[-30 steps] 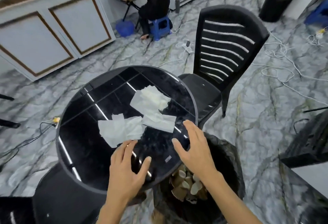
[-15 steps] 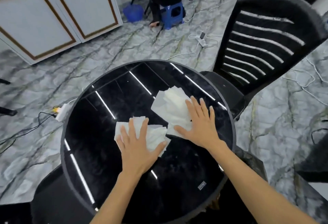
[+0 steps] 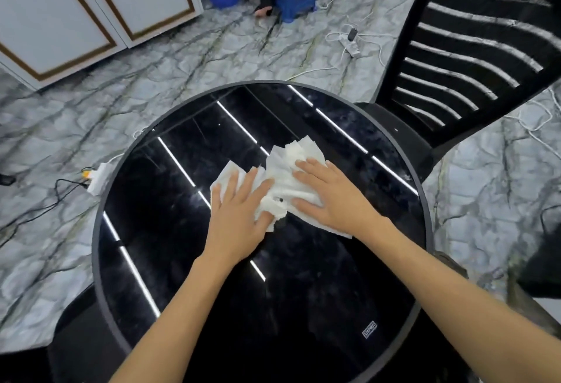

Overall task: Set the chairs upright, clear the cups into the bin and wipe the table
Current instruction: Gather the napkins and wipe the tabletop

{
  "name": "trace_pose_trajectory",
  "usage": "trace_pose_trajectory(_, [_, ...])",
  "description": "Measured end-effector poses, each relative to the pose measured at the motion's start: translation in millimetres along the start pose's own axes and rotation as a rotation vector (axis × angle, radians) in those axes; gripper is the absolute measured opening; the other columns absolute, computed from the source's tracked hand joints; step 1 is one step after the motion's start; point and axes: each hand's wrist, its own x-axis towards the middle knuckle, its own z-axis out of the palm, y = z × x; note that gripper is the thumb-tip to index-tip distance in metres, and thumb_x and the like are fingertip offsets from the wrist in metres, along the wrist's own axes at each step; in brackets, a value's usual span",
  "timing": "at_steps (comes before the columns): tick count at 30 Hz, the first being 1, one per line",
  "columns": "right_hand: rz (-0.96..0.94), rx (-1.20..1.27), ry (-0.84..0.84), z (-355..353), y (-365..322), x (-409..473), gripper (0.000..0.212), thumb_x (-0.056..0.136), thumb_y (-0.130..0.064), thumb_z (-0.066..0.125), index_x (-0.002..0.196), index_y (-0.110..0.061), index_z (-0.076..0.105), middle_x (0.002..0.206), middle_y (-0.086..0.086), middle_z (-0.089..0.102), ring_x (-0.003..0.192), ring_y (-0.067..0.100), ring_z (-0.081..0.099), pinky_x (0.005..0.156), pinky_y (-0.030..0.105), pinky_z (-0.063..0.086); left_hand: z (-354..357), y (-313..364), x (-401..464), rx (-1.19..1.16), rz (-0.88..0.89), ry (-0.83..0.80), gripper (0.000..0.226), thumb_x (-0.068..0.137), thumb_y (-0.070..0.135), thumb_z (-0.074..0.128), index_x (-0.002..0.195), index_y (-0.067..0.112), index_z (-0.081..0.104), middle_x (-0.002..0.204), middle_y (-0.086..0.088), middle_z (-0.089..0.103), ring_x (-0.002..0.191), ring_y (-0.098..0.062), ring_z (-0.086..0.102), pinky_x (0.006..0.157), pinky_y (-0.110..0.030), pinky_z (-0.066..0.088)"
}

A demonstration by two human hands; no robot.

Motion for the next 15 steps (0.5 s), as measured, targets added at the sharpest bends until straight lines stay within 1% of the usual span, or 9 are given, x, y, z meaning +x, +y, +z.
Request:
trace_pose_trajectory(2, [0.013,0.043,0.094,6.7,-3.5,-12.6,0.049,0.096,-0.044,0.051,0.132,-0.013,0.061,0.147,0.000,0.051,0.142,0.019,0.038,0.116,0.050,0.033,-1.6,0.8,-7.7,-0.098,0.015,0.028,0.054,0.094,0.031,0.046,0.148,0.032,0.045,0.164,0.007,0.030,0.156,-0.023,0.012,0.120,-0.038,-0.007])
trace_pose_trajectory(3, [0.016,0.052,0.139,9.4,-5.9,-18.8,0.043,0.096,-0.038,0.052,0.128,-0.012,0.063,0.144,0.001,0.055,0.140,0.020,0.042,0.113,0.050,0.038,-4.8,4.9,-12.2,-0.158,0.012,0.055,0.051,0.095,0.024,0.051,0.146,0.031,0.048,0.160,0.012,0.035,0.155,-0.011,0.013,0.121,-0.038,-0.003])
trace_pose_trajectory(4, [0.020,0.059,0.177,11.6,-8.4,-25.3,0.038,0.096,-0.032,0.052,0.126,-0.011,0.065,0.140,0.002,0.058,0.138,0.020,0.045,0.110,0.051,0.041,-7.4,8.6,-17.6,-0.223,-0.003,0.085,0.049,0.096,0.018,0.056,0.143,0.029,0.051,0.152,0.022,0.039,0.150,0.007,0.010,0.121,-0.040,0.005])
trace_pose_trajectory(5, [0.030,0.067,0.205,12.8,-10.9,-31.7,0.037,0.096,-0.027,0.051,0.125,-0.010,0.065,0.138,0.003,0.060,0.136,0.021,0.047,0.108,0.052,0.044,-9.9,12.6,-23.2,-0.286,-0.031,0.108,0.049,0.095,0.012,0.059,0.141,0.027,0.054,0.142,0.033,0.040,0.138,0.025,0.006,0.120,-0.044,0.014])
trace_pose_trajectory(6, [0.047,0.073,0.222,12.8,-13.5,-37.0,0.037,0.096,-0.025,0.049,0.125,-0.009,0.065,0.137,0.005,0.061,0.135,0.022,0.047,0.108,0.052,0.044,-10.6,14.5,-28.2,-0.340,-0.068,0.121,0.049,0.095,0.007,0.059,0.139,0.029,0.055,0.132,0.043,0.040,0.127,0.033,0.007,0.118,-0.047,0.022])
trace_pose_trajectory(7, [0.066,0.076,0.226,12.6,-16.5,-42.6,0.039,0.096,-0.024,0.046,0.126,-0.008,0.064,0.137,0.005,0.061,0.135,0.022,0.047,0.109,0.052,0.043,-10.0,15.4,-33.5,-0.373,-0.104,0.121,0.052,0.095,0.006,0.056,0.138,0.034,0.054,0.126,0.049,0.039,0.124,0.031,0.013,0.116,-0.049,0.029])
trace_pose_trajectory(9, [0.086,0.069,0.226,11.0,-22.4,-51.6,0.042,0.096,-0.022,0.043,0.130,-0.007,0.061,0.140,0.006,0.059,0.138,0.022,0.044,0.114,0.049,0.037,-7.5,16.1,-41.9,-0.418,-0.149,0.110,0.061,0.096,0.004,0.051,0.140,0.046,0.047,0.124,0.047,0.041,0.125,0.014,0.023,0.114,-0.053,0.036])
trace_pose_trajectory(13, [0.105,0.045,0.203,9.4,-30.3,-62.8,0.043,0.099,-0.023,0.040,0.135,-0.007,0.058,0.143,0.007,0.055,0.141,0.024,0.042,0.116,0.047,0.033,-5.9,21.1,-54.9,-0.503,-0.158,0.118,0.064,0.097,0.001,0.047,0.135,0.051,0.046,0.122,0.042,0.045,0.127,-0.002,0.033,0.112,-0.053,0.036])
trace_pose_trajectory(15, [0.125,0.045,0.188,8.1,-33.9,-66.6,0.044,0.100,-0.025,0.039,0.135,-0.007,0.057,0.145,0.007,0.054,0.142,0.025,0.041,0.117,0.048,0.032,-3.9,22.9,-60.6,-0.514,-0.153,0.123,0.054,0.092,0.004,0.045,0.124,0.046,0.057,0.127,0.040,0.048,0.135,0.007,0.027,0.117,-0.057,0.029])
